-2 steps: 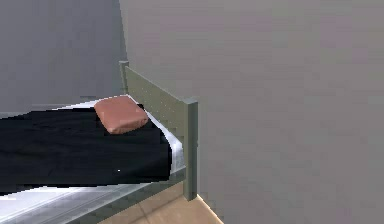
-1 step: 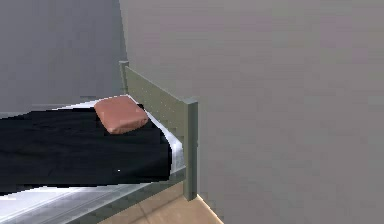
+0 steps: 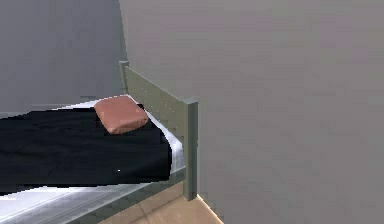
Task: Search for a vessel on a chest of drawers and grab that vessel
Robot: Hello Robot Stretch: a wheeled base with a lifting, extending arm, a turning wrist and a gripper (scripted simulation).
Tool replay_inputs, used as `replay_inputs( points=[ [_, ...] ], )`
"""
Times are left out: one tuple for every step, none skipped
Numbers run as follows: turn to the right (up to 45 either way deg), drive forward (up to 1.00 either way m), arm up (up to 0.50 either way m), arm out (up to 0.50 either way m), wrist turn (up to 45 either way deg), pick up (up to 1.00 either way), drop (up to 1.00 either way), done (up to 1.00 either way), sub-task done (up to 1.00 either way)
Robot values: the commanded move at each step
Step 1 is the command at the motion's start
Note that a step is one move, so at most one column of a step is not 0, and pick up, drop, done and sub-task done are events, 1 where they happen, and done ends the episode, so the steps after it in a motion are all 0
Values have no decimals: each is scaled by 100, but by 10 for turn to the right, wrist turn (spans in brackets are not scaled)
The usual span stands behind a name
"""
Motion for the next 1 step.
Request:
replay_inputs(
  points=[
    [0, 0, 0, 0, 0, 0, 0, 100, 0]
  ],
)
